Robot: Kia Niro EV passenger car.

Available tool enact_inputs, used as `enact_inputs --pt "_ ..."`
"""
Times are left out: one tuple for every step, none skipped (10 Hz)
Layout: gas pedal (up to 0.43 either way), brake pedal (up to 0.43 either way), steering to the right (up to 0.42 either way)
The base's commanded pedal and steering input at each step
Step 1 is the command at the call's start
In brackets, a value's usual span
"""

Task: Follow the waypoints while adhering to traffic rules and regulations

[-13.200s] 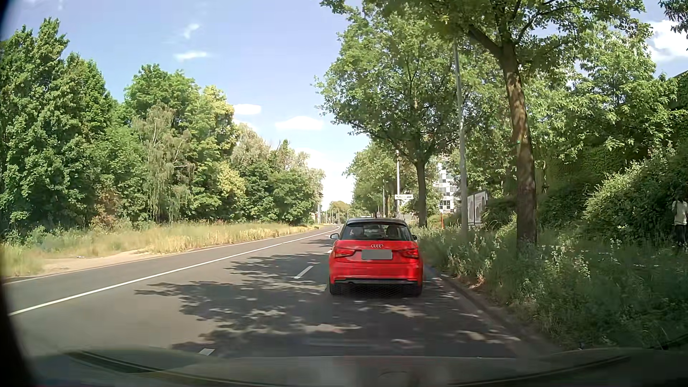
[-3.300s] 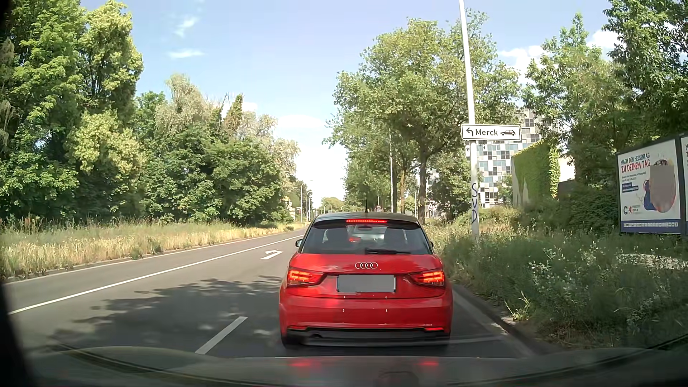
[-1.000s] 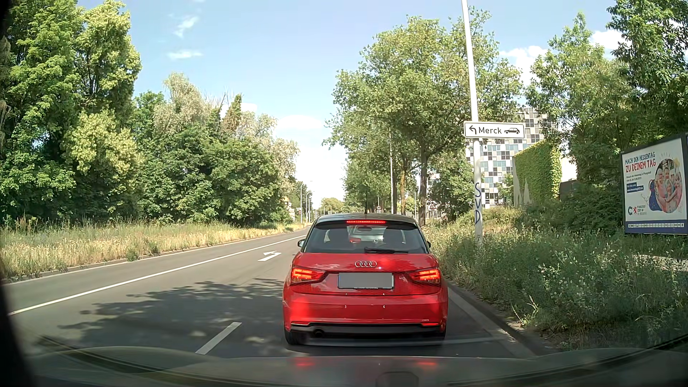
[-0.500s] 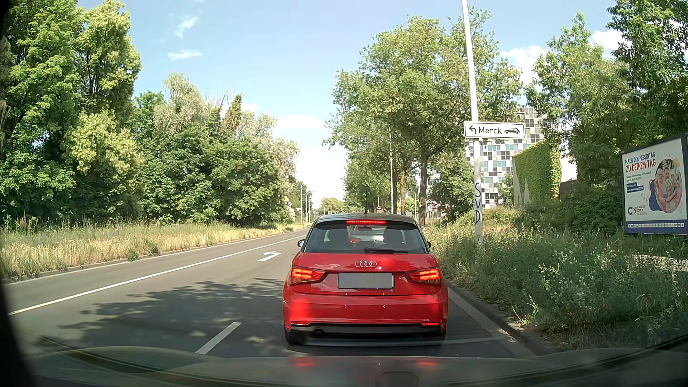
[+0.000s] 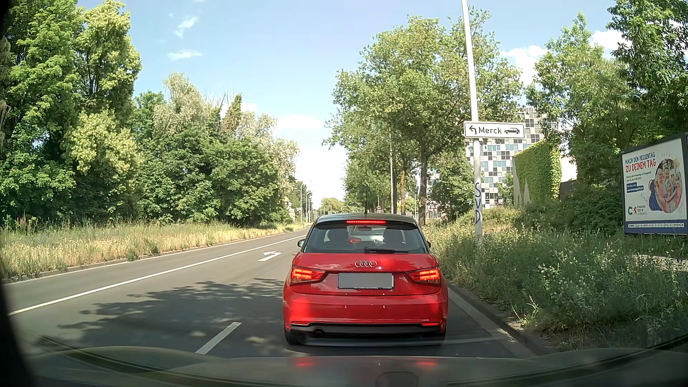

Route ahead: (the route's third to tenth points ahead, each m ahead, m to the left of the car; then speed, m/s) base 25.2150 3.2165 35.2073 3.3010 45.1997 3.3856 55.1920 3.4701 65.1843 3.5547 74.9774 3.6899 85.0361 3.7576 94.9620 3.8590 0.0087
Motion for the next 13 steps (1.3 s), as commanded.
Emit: enact_inputs --pt "0.0 0.293 0.005" --pt "0.0 0.293 0.005" --pt "0.0 0.293 0.005" --pt "0.0 0.293 0.005" --pt "0.0 0.293 0.005" --pt "0.0 0.293 0.005" --pt "0.0 0.293 0.005" --pt "0.0 0.293 0.005" --pt "0.0 0.293 0.005" --pt "0.0 0.293 0.005" --pt "0.0 0.293 0.005" --pt "0.0 0.293 0.005" --pt "0.0 0.293 0.005"
